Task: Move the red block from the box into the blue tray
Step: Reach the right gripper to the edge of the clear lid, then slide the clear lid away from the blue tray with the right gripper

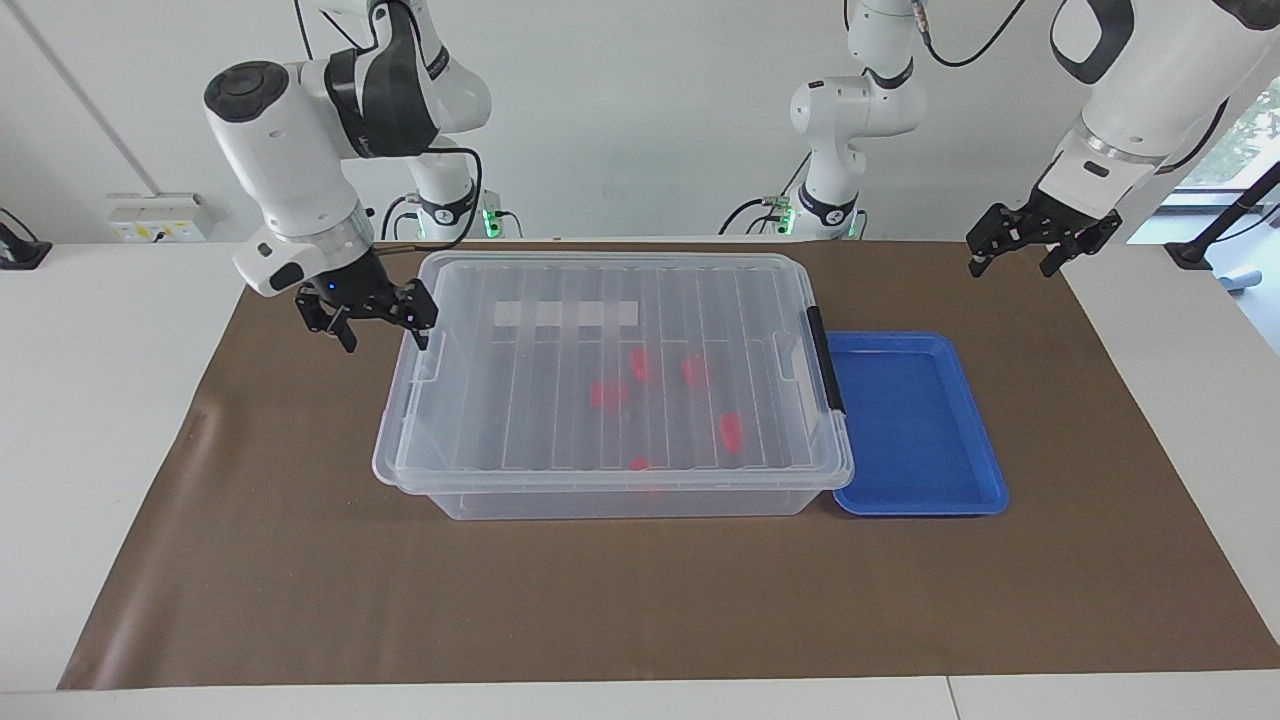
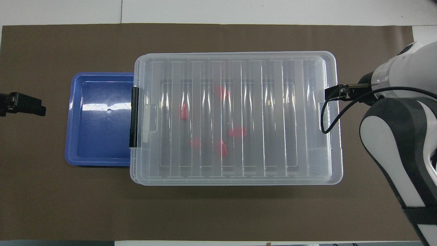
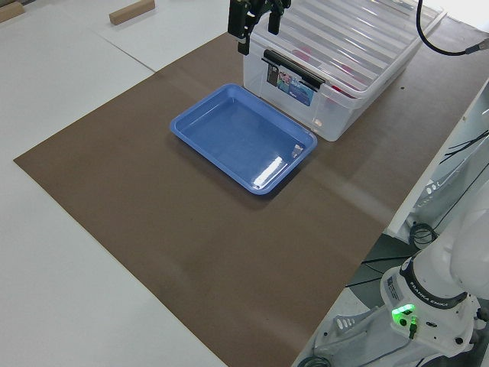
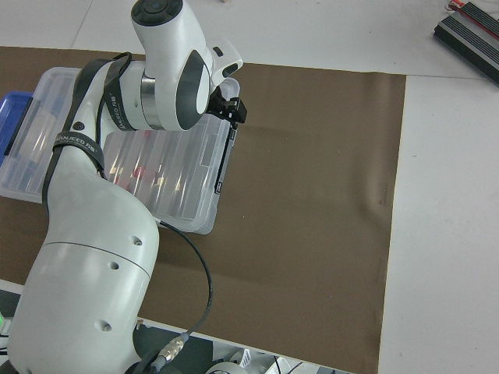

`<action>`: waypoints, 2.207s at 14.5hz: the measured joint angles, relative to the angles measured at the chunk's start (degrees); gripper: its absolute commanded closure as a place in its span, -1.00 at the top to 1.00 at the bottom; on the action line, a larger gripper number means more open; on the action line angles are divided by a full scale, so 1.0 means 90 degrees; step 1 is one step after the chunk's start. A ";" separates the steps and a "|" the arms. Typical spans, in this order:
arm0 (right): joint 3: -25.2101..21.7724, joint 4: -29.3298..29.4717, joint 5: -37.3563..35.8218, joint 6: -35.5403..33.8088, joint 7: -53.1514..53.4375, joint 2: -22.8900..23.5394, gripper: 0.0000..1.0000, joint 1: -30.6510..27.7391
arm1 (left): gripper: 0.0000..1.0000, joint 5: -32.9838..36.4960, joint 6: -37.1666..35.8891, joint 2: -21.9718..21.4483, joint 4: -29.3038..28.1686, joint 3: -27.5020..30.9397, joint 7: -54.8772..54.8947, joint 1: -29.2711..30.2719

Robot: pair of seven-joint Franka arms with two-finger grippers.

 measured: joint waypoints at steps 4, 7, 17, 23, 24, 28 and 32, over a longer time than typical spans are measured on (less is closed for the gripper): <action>-0.0012 -0.0407 0.0000 0.0325 0.0000 0.0015 1.00 0.0000 | 1.00 0.0000 0.0000 0.0000 0.0000 0.0000 0.0000 0.0000; -0.0025 -0.0637 0.0000 0.0474 -0.0014 0.0006 1.00 -0.0010 | 1.00 0.0000 0.0000 0.0000 0.0000 0.0000 0.0000 0.0000; -0.0074 -0.1037 -0.0005 0.0709 -0.0644 -0.0128 1.00 -0.0372 | 1.00 0.0000 0.0000 0.0000 0.0000 0.0000 0.0000 0.0000; -0.0078 -0.1051 -0.0085 0.0726 -0.1249 -0.0145 1.00 -0.0729 | 1.00 0.0000 0.0000 0.0000 0.0000 0.0000 0.0000 0.0000; -0.0081 -0.1050 -0.0121 0.0726 -0.1356 -0.0147 1.00 -0.0797 | 1.00 0.0000 0.0000 0.0000 0.0000 0.0000 0.0000 0.0000; -0.0089 -0.1045 -0.0295 0.0726 -0.1976 -0.0150 1.00 -0.1219 | 1.00 0.0000 0.0000 0.0000 0.0000 0.0000 0.0000 0.0000; -0.0098 -0.1001 -0.0301 0.0726 -0.2776 -0.0152 1.00 -0.1745 | 1.00 0.0000 0.0000 0.0000 0.0000 0.0000 0.0000 0.0000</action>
